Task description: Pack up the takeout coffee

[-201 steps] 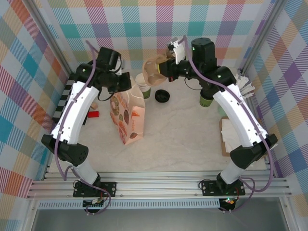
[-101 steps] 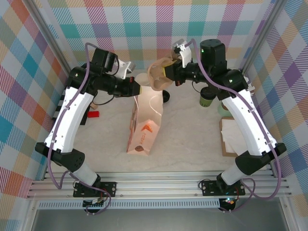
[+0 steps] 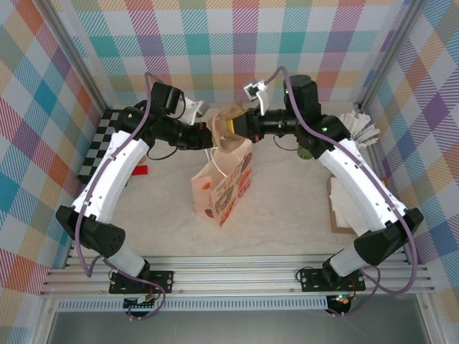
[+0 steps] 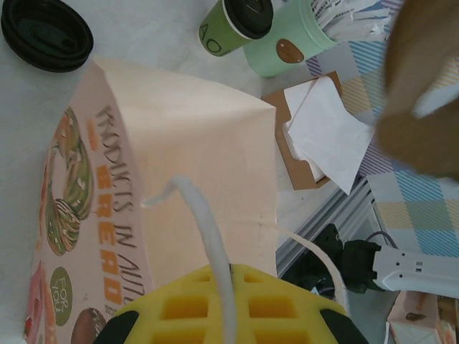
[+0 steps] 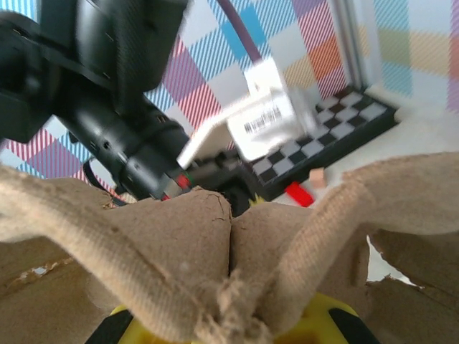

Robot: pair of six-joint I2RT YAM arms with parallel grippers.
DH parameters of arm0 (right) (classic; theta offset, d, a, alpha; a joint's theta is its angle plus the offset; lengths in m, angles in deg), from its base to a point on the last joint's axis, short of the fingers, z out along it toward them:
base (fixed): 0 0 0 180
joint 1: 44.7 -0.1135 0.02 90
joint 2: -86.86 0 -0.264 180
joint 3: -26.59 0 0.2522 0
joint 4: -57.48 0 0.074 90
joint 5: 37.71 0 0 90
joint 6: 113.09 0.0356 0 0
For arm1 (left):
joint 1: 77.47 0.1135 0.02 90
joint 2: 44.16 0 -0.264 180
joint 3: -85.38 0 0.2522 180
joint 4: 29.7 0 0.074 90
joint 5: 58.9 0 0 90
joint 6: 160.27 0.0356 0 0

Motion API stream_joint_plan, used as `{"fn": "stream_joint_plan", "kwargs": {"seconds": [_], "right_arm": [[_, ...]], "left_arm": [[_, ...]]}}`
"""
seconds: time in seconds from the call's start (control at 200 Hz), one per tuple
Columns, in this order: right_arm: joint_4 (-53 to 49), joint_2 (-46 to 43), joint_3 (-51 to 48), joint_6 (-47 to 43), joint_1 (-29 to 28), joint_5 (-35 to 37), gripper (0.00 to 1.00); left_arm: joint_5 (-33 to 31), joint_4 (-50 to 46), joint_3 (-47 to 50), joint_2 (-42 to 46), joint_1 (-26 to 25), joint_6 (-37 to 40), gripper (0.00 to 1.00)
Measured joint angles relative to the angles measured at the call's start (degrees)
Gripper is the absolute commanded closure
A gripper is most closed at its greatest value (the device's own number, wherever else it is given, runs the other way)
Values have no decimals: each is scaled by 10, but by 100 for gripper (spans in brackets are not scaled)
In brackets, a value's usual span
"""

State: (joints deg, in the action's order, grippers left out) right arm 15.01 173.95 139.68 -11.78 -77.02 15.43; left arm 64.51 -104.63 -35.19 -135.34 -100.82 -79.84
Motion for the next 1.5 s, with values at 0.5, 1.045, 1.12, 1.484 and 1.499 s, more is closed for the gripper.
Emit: {"fn": "stream_joint_plan", "kwargs": {"seconds": [0.5,1.045,1.12,1.484,1.499], "right_arm": [[-115,63,-13,-59,-8,-20,100],[-353,195,144,-211,-62,117,100],[-358,196,145,-190,-53,100,100],[-399,251,192,-125,-49,129,100],[-399,253,194,-125,-50,135,100]], "left_arm": [[27,33,17,19,51,-2,100],[58,58,7,-7,85,14,100],[62,58,8,-7,92,29,100],[125,58,18,-11,119,81,100],[127,58,17,-12,119,83,100]]}}
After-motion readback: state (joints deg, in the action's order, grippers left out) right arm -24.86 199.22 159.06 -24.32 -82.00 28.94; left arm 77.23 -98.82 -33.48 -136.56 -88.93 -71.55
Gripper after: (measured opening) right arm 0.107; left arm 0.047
